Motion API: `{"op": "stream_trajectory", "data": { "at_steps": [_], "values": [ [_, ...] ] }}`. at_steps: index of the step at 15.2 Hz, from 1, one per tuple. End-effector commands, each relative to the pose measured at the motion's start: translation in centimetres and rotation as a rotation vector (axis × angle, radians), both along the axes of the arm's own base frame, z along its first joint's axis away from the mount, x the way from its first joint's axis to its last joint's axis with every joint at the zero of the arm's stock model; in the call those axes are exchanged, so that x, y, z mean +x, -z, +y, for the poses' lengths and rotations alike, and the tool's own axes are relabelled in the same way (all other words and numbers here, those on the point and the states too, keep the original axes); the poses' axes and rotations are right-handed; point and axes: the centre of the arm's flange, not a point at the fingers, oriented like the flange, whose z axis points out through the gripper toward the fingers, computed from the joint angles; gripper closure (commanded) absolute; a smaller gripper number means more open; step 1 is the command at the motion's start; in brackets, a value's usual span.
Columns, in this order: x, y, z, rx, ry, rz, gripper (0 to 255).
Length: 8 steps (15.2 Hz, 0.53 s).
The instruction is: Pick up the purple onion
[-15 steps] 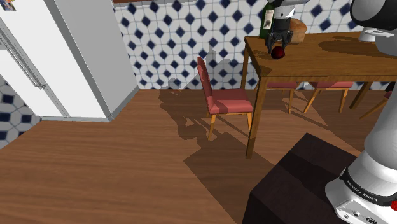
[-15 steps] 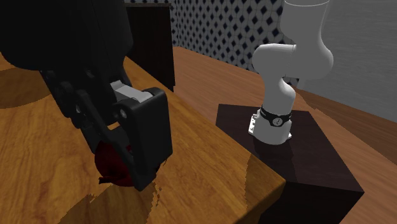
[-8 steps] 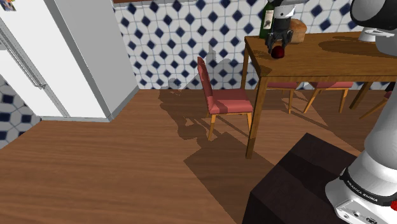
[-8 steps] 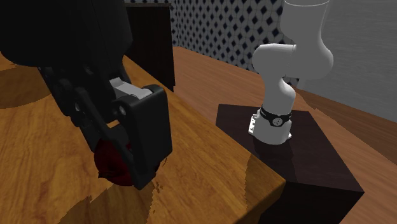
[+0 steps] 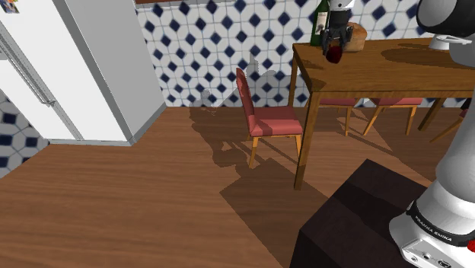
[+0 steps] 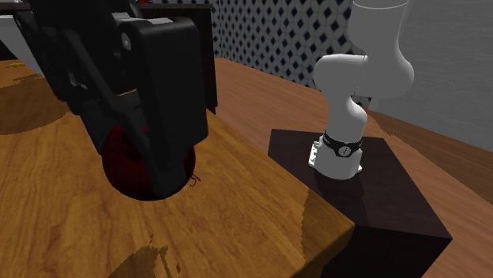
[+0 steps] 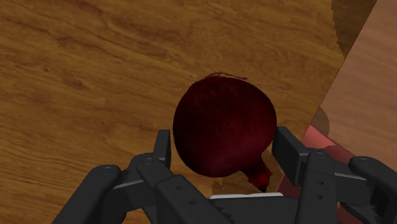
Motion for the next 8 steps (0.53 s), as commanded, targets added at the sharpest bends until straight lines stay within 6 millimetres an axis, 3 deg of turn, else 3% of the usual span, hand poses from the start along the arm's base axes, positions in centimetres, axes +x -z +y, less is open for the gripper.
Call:
{"op": "stream_trajectory", "data": {
  "at_steps": [1, 6, 8],
  "values": [
    [0.0, -1.1, 0.0, 0.000, 0.000, 0.000, 255],
    [0.0, -3.8, 0.0, 0.000, 0.000, 0.000, 255],
    [0.0, -3.8, 0.0, 0.000, 0.000, 0.000, 255]
  ]
}}
